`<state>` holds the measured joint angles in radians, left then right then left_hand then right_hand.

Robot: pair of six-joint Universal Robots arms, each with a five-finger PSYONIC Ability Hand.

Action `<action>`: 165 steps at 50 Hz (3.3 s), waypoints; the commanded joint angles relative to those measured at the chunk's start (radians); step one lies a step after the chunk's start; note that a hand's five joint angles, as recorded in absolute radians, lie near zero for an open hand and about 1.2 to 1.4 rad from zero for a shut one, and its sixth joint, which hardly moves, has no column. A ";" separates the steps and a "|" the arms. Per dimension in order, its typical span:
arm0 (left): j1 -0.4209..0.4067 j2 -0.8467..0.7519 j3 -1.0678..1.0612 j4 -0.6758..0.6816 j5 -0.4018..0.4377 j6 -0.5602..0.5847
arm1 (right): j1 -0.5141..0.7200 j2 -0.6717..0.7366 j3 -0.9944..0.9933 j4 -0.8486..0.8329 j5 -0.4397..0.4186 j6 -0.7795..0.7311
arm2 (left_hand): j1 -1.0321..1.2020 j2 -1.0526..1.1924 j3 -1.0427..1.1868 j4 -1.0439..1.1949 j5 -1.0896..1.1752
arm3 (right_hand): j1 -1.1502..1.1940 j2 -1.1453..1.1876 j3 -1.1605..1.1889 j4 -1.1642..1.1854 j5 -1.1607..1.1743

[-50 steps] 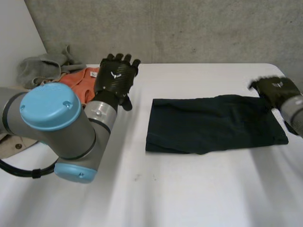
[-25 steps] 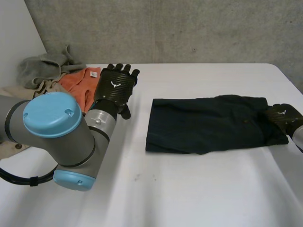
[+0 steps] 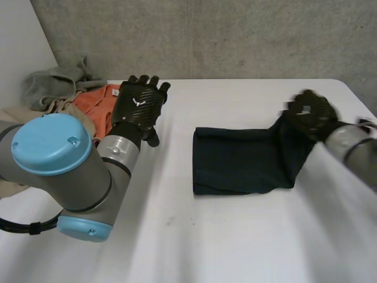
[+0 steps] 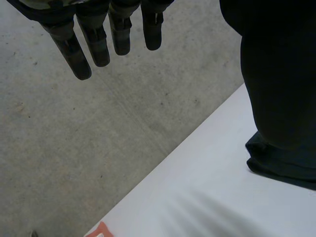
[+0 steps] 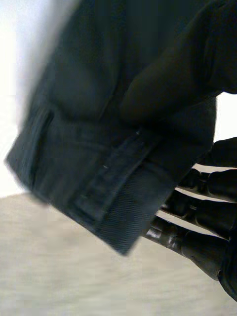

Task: Fold the laundry.

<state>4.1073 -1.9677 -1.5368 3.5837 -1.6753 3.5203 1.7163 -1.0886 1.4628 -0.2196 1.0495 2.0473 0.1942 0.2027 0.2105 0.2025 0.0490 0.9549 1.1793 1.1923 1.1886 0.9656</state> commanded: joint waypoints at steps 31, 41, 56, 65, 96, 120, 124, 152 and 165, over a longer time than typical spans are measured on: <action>-0.108 -0.305 0.496 -0.146 0.072 -0.038 | 0.111 -0.042 -0.143 0.156 0.047 0.950 | 0.002 -0.007 -0.015 -0.007 -0.028 | -0.780 -1.005 -1.018 -1.014 -0.966; -0.162 -0.546 0.730 -0.414 0.049 -0.119 | 0.111 0.243 -0.398 0.381 0.067 0.904 | 0.046 0.037 0.029 0.037 0.016 | -0.780 -1.005 -1.018 -1.014 -0.966; -0.156 -0.678 0.847 -0.625 -0.027 -0.034 | 0.166 0.427 -0.490 0.433 0.205 0.683 | 0.043 0.034 0.026 0.034 0.014 | -0.780 -1.005 -1.018 -1.014 -0.966; -0.154 -0.562 0.830 -0.620 -0.018 -0.035 | 0.170 0.339 -0.470 0.425 0.216 0.703 | 0.005 -0.004 -0.012 -0.004 -0.025 | -0.780 -1.005 -1.018 -1.014 -0.966; -0.002 0.064 0.159 -0.471 0.600 -0.107 | 0.028 0.222 -0.004 0.180 0.041 0.959 | -0.004 -0.013 -0.021 -0.013 -0.033 | -0.780 -1.005 -1.018 -1.014 -0.966; -0.001 0.087 0.149 -0.468 0.600 -0.107 | 0.100 0.253 -0.107 0.068 0.047 1.108 | 0.005 -0.004 -0.012 -0.004 -0.025 | -0.706 -0.930 -0.943 -0.939 -0.891; -0.001 0.087 0.147 -0.468 0.600 -0.109 | 0.098 0.269 -0.122 0.066 0.047 1.108 | 0.002 -0.007 -0.015 -0.007 -0.028 | -0.618 -0.842 -0.855 -0.851 -0.803; -0.004 0.087 0.142 -0.454 0.600 -0.109 | -0.105 0.646 -0.905 0.237 0.299 1.205 | 0.005 -0.004 -0.012 -0.004 -0.025 | 0.441 0.217 0.204 0.208 0.256; 0.005 0.082 0.141 -0.453 0.600 -0.109 | -0.253 0.848 -1.305 0.341 0.399 1.001 | 0.005 -0.004 -0.012 -0.004 -0.025 | 0.441 0.217 0.204 0.208 0.256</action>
<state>4.1056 -1.8824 -1.3954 3.1312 -1.0753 3.4115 1.5235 -0.2686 0.2226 0.1617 1.4165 3.1195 0.1939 0.2027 0.2105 0.2025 0.0481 0.9497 1.1678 1.1081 1.1909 0.9366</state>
